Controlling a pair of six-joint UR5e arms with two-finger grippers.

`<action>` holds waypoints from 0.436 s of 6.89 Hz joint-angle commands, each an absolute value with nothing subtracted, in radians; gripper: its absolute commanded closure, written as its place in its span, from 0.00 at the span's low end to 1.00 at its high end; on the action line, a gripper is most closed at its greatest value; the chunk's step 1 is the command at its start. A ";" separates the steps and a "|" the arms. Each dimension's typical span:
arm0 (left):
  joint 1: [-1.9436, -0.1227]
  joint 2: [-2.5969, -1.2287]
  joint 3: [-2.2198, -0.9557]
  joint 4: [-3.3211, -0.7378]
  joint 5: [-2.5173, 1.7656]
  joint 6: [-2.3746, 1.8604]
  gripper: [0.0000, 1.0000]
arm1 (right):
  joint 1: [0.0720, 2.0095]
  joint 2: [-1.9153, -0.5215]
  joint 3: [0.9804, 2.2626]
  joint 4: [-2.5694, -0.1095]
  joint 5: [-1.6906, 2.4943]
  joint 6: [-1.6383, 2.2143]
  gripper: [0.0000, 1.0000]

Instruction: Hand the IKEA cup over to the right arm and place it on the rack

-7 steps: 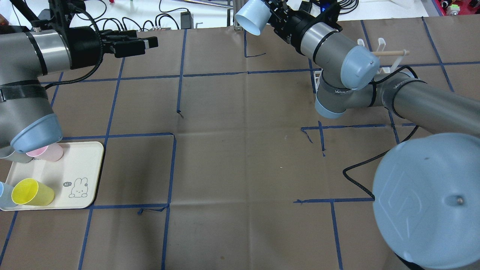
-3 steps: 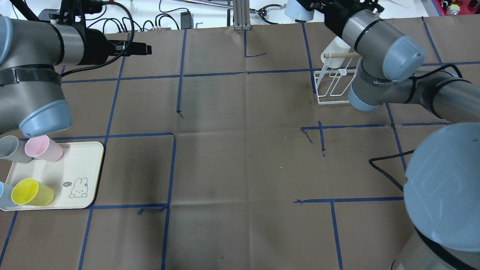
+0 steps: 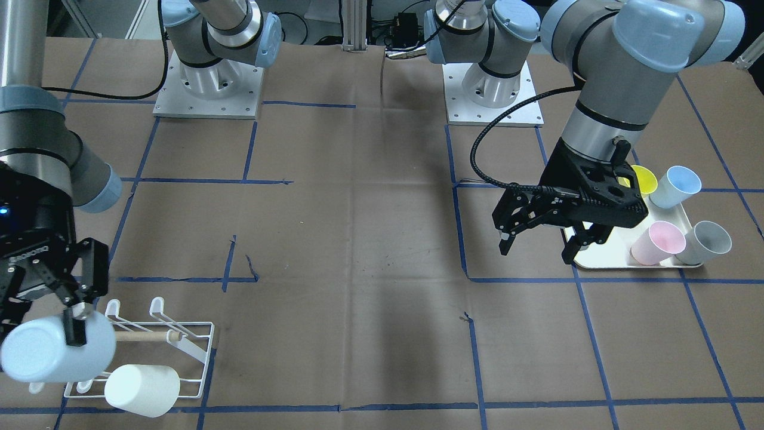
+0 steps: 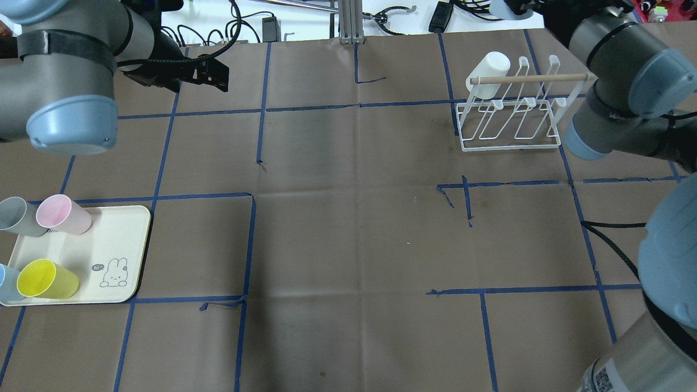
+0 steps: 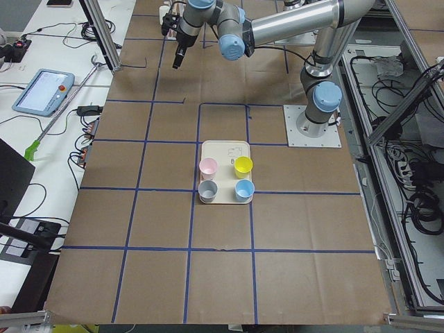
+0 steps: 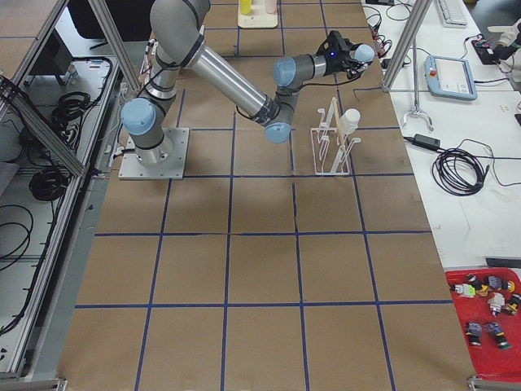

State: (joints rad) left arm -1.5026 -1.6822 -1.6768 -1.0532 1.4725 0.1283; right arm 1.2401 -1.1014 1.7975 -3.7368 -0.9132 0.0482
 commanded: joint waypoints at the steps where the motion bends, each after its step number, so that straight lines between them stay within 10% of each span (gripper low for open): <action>1: -1.539 -1.642 -1.608 -1.355 1.583 0.081 0.01 | 1.120 -1.085 1.793 -3.747 -0.907 -0.040 0.92; 3: -1.540 -1.602 -1.634 -1.417 1.612 0.087 0.01 | 1.106 -1.033 1.792 -3.854 -0.907 -0.066 0.92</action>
